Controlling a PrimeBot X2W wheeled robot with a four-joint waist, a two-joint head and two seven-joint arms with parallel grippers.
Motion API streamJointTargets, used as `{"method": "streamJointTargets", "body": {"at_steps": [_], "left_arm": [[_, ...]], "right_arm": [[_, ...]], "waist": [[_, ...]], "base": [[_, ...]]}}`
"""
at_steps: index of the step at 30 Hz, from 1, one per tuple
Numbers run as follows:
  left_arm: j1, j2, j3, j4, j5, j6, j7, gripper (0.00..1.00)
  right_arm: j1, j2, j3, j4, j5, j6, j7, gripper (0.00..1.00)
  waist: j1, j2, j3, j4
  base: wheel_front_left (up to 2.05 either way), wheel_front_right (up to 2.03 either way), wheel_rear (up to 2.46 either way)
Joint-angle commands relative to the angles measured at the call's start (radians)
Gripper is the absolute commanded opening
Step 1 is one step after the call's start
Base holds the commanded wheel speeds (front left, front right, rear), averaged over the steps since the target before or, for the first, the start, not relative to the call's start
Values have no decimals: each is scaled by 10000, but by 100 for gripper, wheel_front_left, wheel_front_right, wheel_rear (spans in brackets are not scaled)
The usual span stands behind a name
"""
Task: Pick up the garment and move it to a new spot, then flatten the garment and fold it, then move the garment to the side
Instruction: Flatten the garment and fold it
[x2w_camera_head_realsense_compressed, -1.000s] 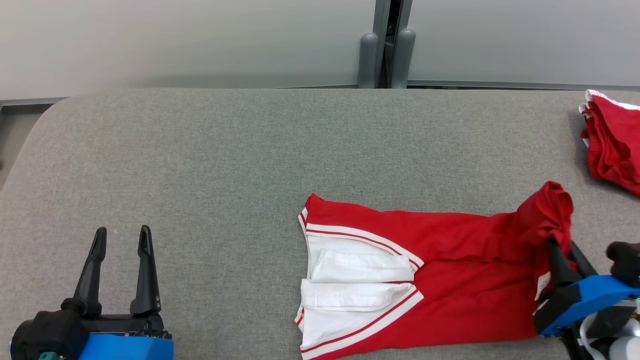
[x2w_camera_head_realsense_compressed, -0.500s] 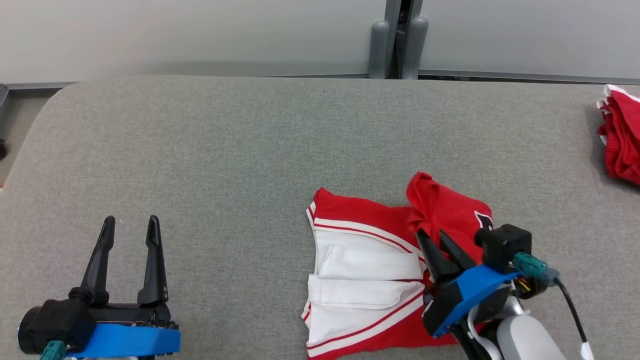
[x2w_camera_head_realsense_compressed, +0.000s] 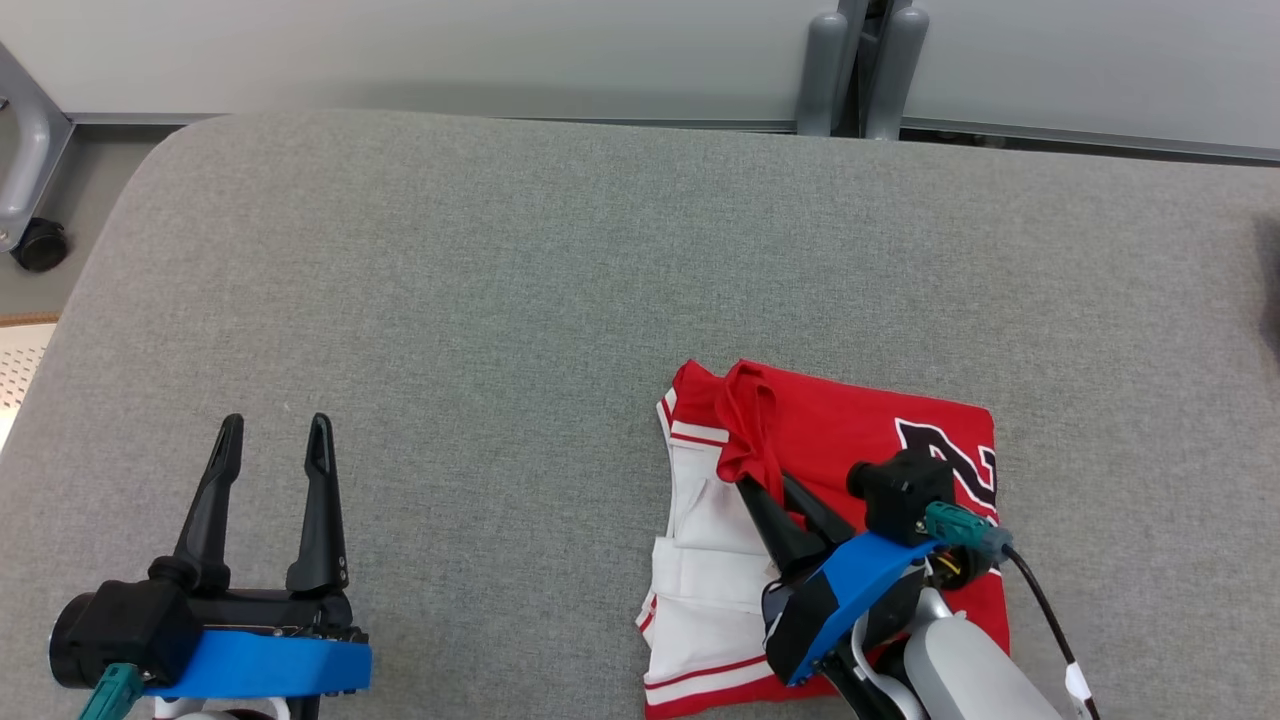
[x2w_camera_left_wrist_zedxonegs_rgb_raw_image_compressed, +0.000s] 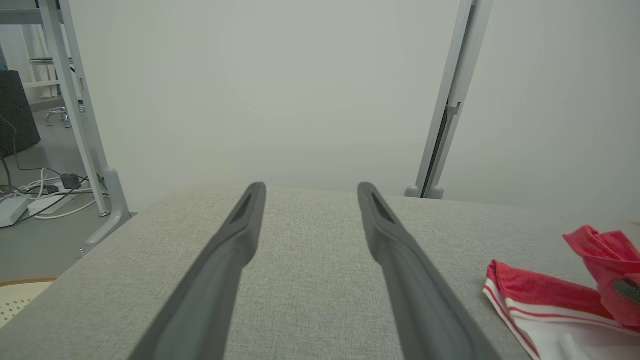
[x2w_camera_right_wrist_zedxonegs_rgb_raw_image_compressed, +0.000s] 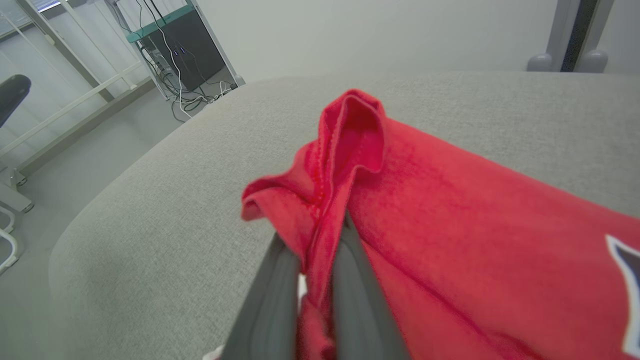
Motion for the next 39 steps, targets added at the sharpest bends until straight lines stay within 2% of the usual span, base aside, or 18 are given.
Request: {"method": "streamJointTargets", "body": {"at_steps": [1, 10, 11, 12, 13, 17, 20, 29, 34, 39], "left_arm": [[-91, 30, 10, 21, 11, -42, -44, 100], [-175, 5, -33, 89, 2, -41, -44, 100], [-194, 1, -52, 100, -7, -41, -44, 100], [-211, 1, -72, 117, -12, -41, -44, 100], [-219, 0, -92, 137, -15, -41, -44, 100], [-119, -8, -55, 162, 8, -41, -44, 100], [18, -10, -2, 142, 43, -30, -44, 100], [291, -14, 89, 73, 162, -29, -45, 100], [389, -17, 33, 43, 188, -29, -45, 100], [559, -21, 4, 19, 236, -29, -45, 100]], "right_arm": [[-132, 14, 46, 46, 31, 0, -58, 0], [-543, 14, 733, 794, 405, 0, -600, 0], [-589, 16, 844, 867, 484, 0, -668, 26], [-629, 18, 958, 941, 531, 0, -725, 75], [-668, 21, 1100, 999, 601, 0, -790, 100], [-870, 6, 1107, 1008, 628, -2, -1243, 100], [-937, 6, 740, 739, 396, -2, -1600, 100], [-167, -80, -1821, -869, -1424, -2, -2199, 100], [754, -300, -3228, -1643, -1947, -2, -2274, 100], [1819, -295, -4031, -2149, -2216, -2, -2301, 100]], "waist": [[-1, 0, 0, 8], [-1, 0, 68, -20], [-1, 0, 73, -21], [-1, 0, 66, -23], [-1, 0, 52, -26], [-1, 0, -52, -115], [-1, 0, -161, -260], [-1, 0, -513, -756], [-1, 0, -668, -901], [-1, 0, -823, -974]], "base": [[0, 0, 0], [0, 0, 0], [0, 0, 0], [0, 0, 0], [0, 0, 0], [0, 0, 0], [0, 0, 0], [0, 0, 0], [0, 0, 0], [0, 0, 0]]}}
